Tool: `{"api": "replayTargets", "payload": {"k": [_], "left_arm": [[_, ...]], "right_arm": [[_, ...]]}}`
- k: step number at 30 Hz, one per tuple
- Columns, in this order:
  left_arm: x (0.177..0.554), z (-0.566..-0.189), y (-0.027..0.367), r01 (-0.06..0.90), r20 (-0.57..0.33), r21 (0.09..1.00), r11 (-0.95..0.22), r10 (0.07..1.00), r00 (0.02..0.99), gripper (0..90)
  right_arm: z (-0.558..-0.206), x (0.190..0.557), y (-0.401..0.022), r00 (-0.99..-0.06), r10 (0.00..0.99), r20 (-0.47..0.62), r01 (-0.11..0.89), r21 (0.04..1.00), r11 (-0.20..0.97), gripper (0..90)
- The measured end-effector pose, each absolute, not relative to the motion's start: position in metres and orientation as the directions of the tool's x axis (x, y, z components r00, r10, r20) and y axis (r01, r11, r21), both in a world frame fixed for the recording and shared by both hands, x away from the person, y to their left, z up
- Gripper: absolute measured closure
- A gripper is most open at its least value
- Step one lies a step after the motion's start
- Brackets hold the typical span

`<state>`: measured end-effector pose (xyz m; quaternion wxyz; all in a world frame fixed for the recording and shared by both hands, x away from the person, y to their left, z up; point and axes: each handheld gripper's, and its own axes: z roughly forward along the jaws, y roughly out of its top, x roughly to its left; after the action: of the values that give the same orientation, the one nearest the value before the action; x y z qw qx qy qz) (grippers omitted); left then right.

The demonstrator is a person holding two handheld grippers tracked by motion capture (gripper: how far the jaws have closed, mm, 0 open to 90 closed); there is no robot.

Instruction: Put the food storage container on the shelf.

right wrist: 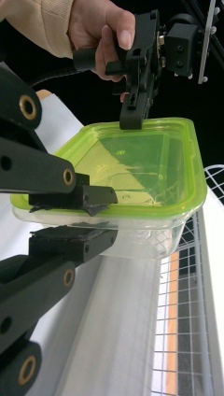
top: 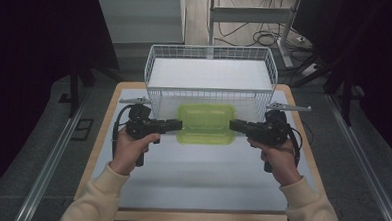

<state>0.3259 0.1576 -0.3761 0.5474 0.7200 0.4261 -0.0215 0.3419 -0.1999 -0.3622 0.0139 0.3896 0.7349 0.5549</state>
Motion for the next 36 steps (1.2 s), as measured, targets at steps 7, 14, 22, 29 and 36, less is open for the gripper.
{"api": "replayTargets", "payload": {"k": [7,14,22,29,36], "left_arm": [[0.331,-0.361,0.161,0.627,-0.491,0.778,-0.030,0.594,0.638,80.8],[0.347,-0.349,0.161,0.622,-0.486,0.783,-0.026,0.599,0.637,80.8],[0.360,-0.340,0.160,0.613,-0.465,0.789,-0.040,0.612,0.639,80.7],[0.375,-0.334,0.159,0.622,-0.476,0.783,-0.032,0.613,0.631,80.7],[0.390,-0.328,0.157,0.636,-0.477,0.771,-0.041,0.626,0.618,80.7]], "right_arm": [[-0.346,0.348,-0.196,-0.704,0.589,0.397,0.543,0.836,0.085,79.9],[-0.333,0.360,-0.193,-0.697,0.602,0.389,0.535,0.841,0.076,79.9],[-0.325,0.373,-0.192,-0.689,0.614,0.384,0.535,0.842,0.074,79.9],[-0.317,0.386,-0.191,-0.680,0.627,0.381,0.537,0.841,0.071,80.0],[-0.315,0.402,-0.191,-0.664,0.635,0.394,0.549,0.834,0.057,80.0]]}}
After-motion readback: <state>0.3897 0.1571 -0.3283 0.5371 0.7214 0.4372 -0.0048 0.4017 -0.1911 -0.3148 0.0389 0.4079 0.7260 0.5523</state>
